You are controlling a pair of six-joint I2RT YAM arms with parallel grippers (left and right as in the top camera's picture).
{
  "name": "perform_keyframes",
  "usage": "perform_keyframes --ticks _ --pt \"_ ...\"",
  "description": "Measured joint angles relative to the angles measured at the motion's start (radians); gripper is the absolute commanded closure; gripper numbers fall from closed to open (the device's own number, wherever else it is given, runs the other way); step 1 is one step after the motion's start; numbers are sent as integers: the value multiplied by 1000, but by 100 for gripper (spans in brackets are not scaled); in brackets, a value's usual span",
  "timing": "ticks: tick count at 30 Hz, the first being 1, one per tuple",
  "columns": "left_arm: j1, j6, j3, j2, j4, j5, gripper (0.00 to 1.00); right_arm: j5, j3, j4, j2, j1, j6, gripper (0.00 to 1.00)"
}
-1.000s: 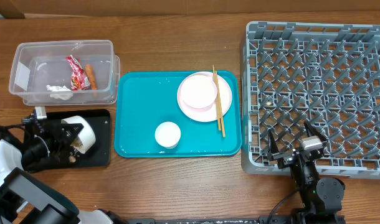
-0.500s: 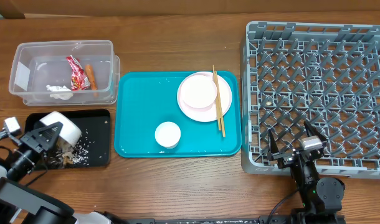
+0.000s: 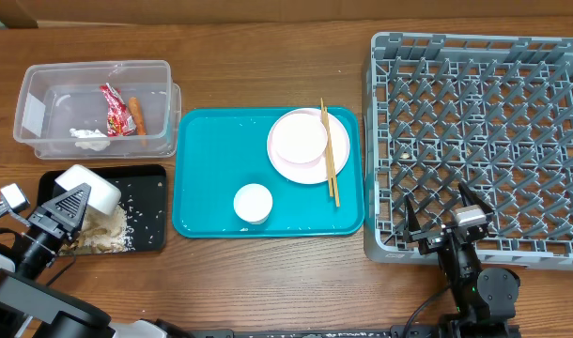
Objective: Sort waste into correct bins and load items into the dishwasher
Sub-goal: 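Carry the bowl over the black tray and tip out the rice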
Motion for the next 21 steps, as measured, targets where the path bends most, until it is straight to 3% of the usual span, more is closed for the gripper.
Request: perform_keyframes --ticks 21 --pt "-28 37 -21 0 -48 34 96 0 0 0 0 0 0 0"
